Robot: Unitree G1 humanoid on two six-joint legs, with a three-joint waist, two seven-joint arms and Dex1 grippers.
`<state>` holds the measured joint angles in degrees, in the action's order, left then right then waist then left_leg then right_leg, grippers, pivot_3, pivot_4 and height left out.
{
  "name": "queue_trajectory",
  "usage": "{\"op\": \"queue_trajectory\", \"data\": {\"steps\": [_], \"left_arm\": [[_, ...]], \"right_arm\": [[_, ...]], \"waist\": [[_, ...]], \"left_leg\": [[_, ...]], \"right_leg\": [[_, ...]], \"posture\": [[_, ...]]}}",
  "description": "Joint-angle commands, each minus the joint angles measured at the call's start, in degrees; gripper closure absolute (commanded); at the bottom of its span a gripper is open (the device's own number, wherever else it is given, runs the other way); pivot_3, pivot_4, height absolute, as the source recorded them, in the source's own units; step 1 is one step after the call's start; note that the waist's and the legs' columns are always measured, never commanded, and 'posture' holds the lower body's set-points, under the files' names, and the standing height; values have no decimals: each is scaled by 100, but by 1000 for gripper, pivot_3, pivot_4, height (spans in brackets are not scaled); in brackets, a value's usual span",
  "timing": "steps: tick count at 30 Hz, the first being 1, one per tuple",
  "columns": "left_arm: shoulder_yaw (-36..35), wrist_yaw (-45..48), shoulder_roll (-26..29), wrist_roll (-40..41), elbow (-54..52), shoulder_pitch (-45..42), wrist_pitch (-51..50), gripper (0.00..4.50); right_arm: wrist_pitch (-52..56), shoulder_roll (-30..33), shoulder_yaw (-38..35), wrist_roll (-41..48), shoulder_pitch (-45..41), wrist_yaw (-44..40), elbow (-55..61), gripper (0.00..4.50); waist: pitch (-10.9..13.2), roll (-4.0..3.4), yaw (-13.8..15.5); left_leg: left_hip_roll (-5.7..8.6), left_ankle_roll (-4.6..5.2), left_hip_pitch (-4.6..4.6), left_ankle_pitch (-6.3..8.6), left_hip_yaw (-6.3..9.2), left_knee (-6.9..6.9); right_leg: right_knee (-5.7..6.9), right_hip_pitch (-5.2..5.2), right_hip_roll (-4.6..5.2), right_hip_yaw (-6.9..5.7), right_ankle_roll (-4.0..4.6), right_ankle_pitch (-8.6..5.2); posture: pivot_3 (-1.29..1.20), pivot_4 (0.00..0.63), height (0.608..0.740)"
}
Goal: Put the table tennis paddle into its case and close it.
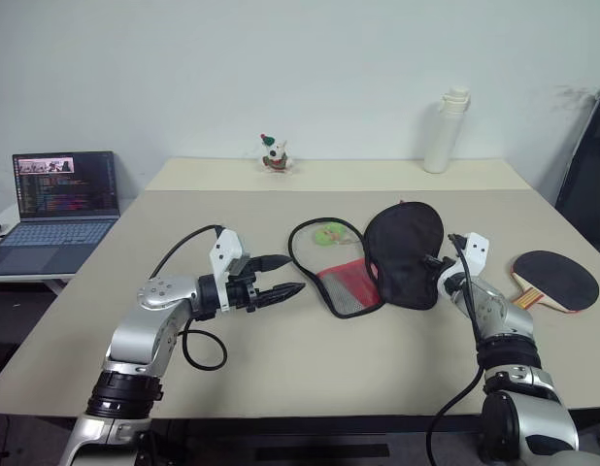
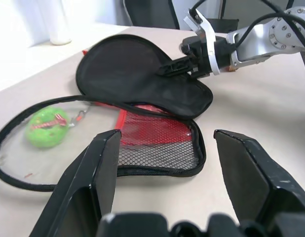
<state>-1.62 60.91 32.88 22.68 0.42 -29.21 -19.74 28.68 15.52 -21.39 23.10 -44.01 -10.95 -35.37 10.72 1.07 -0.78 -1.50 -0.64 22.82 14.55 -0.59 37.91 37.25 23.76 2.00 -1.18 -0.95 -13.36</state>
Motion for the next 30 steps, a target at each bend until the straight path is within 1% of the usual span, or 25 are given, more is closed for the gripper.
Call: {"op": "queue_trajectory", "data": {"steps": [1,4,9,17,20,21,22,25,28,30], "left_arm": [[-100,78,74,120,-11,-96,63,1223],[-87,206,142,106,57,-106,85,1223],[-68,329,174,90,193,-195,154,1223],[39,409,83,15,376,-314,288,1223],[67,419,71,5,375,-298,313,1223],[73,417,76,9,367,-290,315,1223],[78,415,85,15,362,-282,319,1223],[81,411,108,20,365,-255,344,1223],[84,394,105,23,335,-211,349,1223],[70,370,63,75,292,-191,319,1223]], "right_arm": [[23,220,98,-164,-113,93,197,4487],[374,505,297,-342,-54,65,330,4487],[698,761,453,-405,3,-128,497,4487],[964,802,732,-473,-126,-459,419,4487],[897,739,697,-540,-95,-267,353,4487],[872,744,699,-582,-75,-228,345,4054],[852,753,705,-623,-58,-198,341,3869],[738,817,706,-761,-35,-118,327,2839],[522,1010,698,-960,-31,2,387,1834],[432,1111,579,-1014,-44,156,451,1164]], "waist": [[0,0,-13],[0,0,-15],[0,0,-25],[0,0,-76],[0,0,-78],[0,0,-78],[0,0,-78],[0,0,-80],[0,0,-82],[0,0,-77]], "left_leg": [[0,0,0,0,-2,-1],[1,0,2,0,-7,-2],[1,1,6,0,-17,-3],[-4,1,8,0,-30,-3],[-5,1,9,0,-33,-3],[-5,1,8,0,-33,-3],[-5,1,9,0,-33,-3],[-5,1,8,0,-36,-3],[-5,1,8,0,-36,-3],[-4,1,9,0,-38,-3]], "right_leg": [[0,2,0,3,0,0],[0,7,0,9,-1,0],[2,21,-2,24,-3,1],[10,32,-10,41,-4,1],[10,34,-10,44,-4,2],[10,34,-10,45,-4,2],[10,34,-10,45,-4,2],[10,35,-11,46,-5,2],[10,36,-11,46,-5,2],[9,36,-10,47,-5,2]], "posture": [[0,150,740],[0,150,740],[0,150,740],[0,150,740],[0,150,740],[0,150,740],[0,150,740],[0,150,740],[0,150,740],[0,150,740]]}}
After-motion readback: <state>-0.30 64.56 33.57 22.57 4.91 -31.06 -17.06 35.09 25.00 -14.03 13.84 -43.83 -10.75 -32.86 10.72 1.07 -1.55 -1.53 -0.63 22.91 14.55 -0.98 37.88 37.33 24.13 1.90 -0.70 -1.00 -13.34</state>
